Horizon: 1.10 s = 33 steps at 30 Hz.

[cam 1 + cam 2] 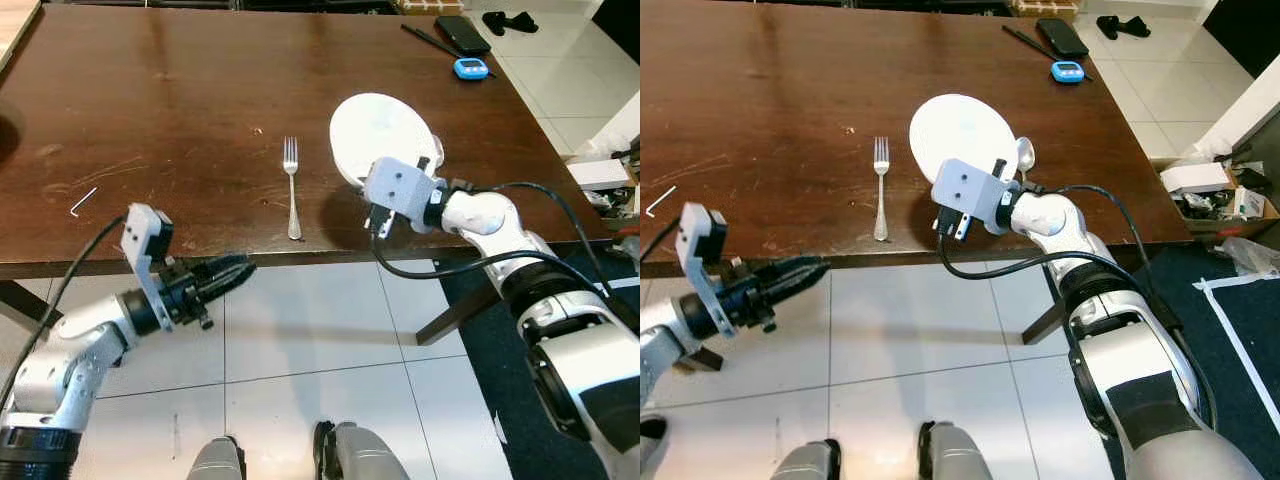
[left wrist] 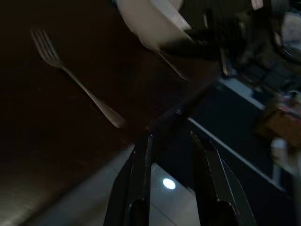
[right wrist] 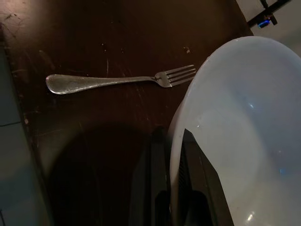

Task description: Setting the table

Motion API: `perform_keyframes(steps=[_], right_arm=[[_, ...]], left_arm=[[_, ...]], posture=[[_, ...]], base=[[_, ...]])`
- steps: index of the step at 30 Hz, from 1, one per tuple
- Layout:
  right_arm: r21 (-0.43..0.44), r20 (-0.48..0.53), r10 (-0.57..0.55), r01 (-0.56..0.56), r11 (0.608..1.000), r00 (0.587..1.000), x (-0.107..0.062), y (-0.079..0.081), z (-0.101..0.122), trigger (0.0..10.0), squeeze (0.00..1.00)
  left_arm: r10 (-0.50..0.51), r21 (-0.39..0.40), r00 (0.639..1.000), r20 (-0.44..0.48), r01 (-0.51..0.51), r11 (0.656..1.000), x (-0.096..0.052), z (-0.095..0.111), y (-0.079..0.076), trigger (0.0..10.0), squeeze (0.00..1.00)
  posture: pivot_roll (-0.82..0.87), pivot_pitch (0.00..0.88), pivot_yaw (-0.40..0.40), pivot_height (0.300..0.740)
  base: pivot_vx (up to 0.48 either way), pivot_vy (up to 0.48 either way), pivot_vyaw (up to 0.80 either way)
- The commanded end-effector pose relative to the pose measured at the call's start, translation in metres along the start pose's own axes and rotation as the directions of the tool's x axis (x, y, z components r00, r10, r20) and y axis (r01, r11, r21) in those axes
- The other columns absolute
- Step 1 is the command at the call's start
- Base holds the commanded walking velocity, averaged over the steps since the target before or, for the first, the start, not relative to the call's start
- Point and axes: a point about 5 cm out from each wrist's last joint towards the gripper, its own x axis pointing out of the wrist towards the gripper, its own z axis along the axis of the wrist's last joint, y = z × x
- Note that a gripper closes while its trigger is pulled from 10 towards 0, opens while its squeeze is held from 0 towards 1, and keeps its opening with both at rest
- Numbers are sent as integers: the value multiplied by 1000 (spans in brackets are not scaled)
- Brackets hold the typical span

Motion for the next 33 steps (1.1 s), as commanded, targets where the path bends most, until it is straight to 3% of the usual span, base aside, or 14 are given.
perform_keyframes(steps=[1, 4, 5, 6, 7, 8, 11, 21, 24, 25, 28, 31, 32, 33], right_arm=[[8, 106, 76, -77, 997, 992, 4, 10, 11, 10000, 0], [-25, 170, 136, -134, 991, 976, 7, 19, 19, 10000, 0], [-69, 204, 188, -177, 982, 961, 9, 27, 25, 10000, 0], [-69, 204, 188, -177, 982, 961, 9, 27, 25, 10000, 0], [-95, 210, 213, -197, 976, 954, 11, 31, 27, 10000, 0], [-137, 210, 249, -223, 965, 946, 12, 36, 30, 10000, 0], [-151, 212, 262, -234, 960, 941, 13, 38, 32, 10000, 0], [-221, 177, 343, -302, 927, 923, 17, 46, 34, 10000, 0], [-260, 113, 348, -310, 914, 931, 17, 46, 29, 10000, 0], [-298, 40, 345, -319, 900, 938, 16, 46, 22, 10000, 0], [-316, -2, 337, -320, 893, 942, 16, 45, 18, 10000, 0], [-343, -50, 326, -323, 882, 944, 16, 44, 13, 10000, 0], [-366, -95, 315, -328, 871, 944, 16, 44, 9, 10000, 0], [-381, -115, 307, -328, 864, 945, 16, 43, 7, 10000, 0]], left_arm=[[192, 66, 981, 34, -193, 979, 12, 8, 19, 10000, 0], [255, 59, 967, 5, -255, 965, 23, 9, 25, 10000, 20], [271, 31, 963, -11, -270, 962, 32, 9, 26, 10000, 918], [271, 31, 963, -11, -270, 962, 32, 9, 26, 10000, 918], [275, 6, 961, -2, -275, 961, 35, 12, 27, 10000, 1000], [258, -33, 966, 25, -257, 966, 40, 17, 26, 10000, 1000], [254, -42, 967, 34, -252, 967, 42, 20, 26, 10000, 1000], [254, -25, 964, 78, -253, 967, 53, 40, 27, 10000, 1000], [278, -18, 959, 60, -278, 961, 52, 42, 31, 10000, 1000], [307, -13, 951, 38, -307, 952, 49, 43, 36, 10000, 1000], [331, -18, 943, 30, -331, 944, 47, 43, 39, 10000, 1000], [361, -50, 932, 36, -359, 932, 47, 46, 43, 10000, 1000], [347, -94, 936, 53, -342, 935, 50, 51, 42, 10000, 1000], [338, -115, 940, 54, -330, 937, 53, 53, 40, 10000, 898]], posture=[[65, 102, -66, 740], [65, 105, -69, 740], [61, 107, -68, 740], [61, 107, -68, 740], [61, 107, -68, 740], [55, 108, -65, 740], [53, 108, -63, 740], [49, 107, -62, 740], [47, 104, -60, 740], [47, 104, -60, 740], [47, 104, -60, 740], [42, 103, -58, 740], [42, 103, -58, 740], [43, 109, -59, 740]], base=[[0, 0, 0], [0, 0, 0], [0, 0, 0], [0, 0, 0], [0, 0, 0], [0, 0, 0], [0, 0, 0], [0, 0, 0], [0, 0, 0], [0, 0, 0], [0, 0, 0], [0, 0, 0], [0, 0, 0], [0, 0, 0]])
